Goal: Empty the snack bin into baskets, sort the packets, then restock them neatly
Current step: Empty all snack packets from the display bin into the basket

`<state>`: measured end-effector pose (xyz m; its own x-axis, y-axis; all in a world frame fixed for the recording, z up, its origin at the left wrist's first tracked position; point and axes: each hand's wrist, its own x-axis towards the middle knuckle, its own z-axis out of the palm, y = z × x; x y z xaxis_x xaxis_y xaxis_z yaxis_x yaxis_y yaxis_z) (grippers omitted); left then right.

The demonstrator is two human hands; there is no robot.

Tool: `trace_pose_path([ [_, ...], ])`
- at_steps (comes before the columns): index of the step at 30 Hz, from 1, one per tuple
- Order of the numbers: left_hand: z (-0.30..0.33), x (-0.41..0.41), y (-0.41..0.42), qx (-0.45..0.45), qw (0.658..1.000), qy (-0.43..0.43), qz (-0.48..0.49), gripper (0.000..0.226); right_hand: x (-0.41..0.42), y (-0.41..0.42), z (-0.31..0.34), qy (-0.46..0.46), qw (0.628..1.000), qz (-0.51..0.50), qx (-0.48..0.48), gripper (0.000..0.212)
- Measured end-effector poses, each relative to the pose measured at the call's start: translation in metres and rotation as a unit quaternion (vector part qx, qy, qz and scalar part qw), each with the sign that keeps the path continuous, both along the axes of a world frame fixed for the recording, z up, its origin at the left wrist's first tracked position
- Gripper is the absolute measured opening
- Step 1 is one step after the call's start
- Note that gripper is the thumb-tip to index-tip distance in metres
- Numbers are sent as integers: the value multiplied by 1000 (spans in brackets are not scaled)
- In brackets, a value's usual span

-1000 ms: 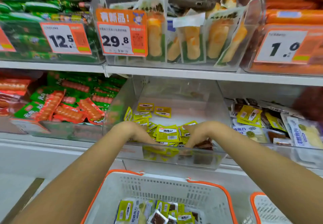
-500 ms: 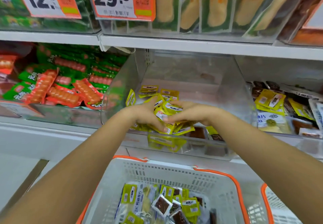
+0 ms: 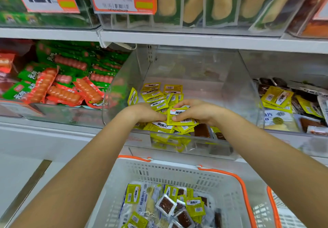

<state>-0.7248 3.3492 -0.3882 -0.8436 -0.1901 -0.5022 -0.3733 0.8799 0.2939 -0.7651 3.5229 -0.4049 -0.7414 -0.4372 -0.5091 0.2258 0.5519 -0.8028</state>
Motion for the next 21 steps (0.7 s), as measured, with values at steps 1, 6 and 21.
trace_pose_path([
  [1, 0, 0, 0, 12, 1000, 2, 4, 54, 0, 0, 0, -4, 1000, 0, 3, 55],
  [6, -7, -4, -7, 136, 990, -21, 44, 85, 0, 6, 3, -57, 998, 25, -29, 35],
  [21, -11, -3, -13, 288, 956, -43, 5, 63, 3, 2, 7, -18, 996, 53, 66, 81],
])
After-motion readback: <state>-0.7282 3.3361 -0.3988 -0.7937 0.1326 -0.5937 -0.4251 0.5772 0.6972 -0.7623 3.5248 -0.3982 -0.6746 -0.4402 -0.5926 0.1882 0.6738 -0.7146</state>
